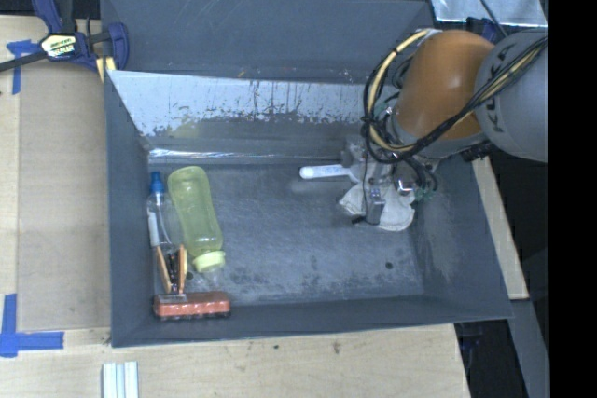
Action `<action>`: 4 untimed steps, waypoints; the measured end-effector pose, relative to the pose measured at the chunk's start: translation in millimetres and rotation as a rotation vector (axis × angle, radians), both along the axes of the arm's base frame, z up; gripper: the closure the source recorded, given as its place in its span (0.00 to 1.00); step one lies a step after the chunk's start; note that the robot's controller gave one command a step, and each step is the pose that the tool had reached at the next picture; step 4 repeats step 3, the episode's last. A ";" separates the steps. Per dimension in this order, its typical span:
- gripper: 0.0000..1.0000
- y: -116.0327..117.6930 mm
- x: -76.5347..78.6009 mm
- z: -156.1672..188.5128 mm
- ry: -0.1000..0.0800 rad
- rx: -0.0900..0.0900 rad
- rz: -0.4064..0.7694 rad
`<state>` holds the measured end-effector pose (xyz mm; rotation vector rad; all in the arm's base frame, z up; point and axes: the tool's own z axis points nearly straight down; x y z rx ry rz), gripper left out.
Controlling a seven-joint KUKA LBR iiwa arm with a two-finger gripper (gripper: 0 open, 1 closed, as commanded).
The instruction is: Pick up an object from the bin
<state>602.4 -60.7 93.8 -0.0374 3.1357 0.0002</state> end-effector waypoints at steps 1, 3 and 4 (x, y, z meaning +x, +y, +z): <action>1.00 -1.5 -12.9 -0.1 0.004 0.000 -0.033; 1.00 -34.0 -12.0 106.5 0.004 0.000 -0.002; 1.00 -34.0 -12.0 106.5 0.004 0.000 -0.002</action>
Offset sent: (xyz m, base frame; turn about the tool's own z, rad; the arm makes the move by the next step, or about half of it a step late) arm 0.0000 0.0000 0.0000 0.0000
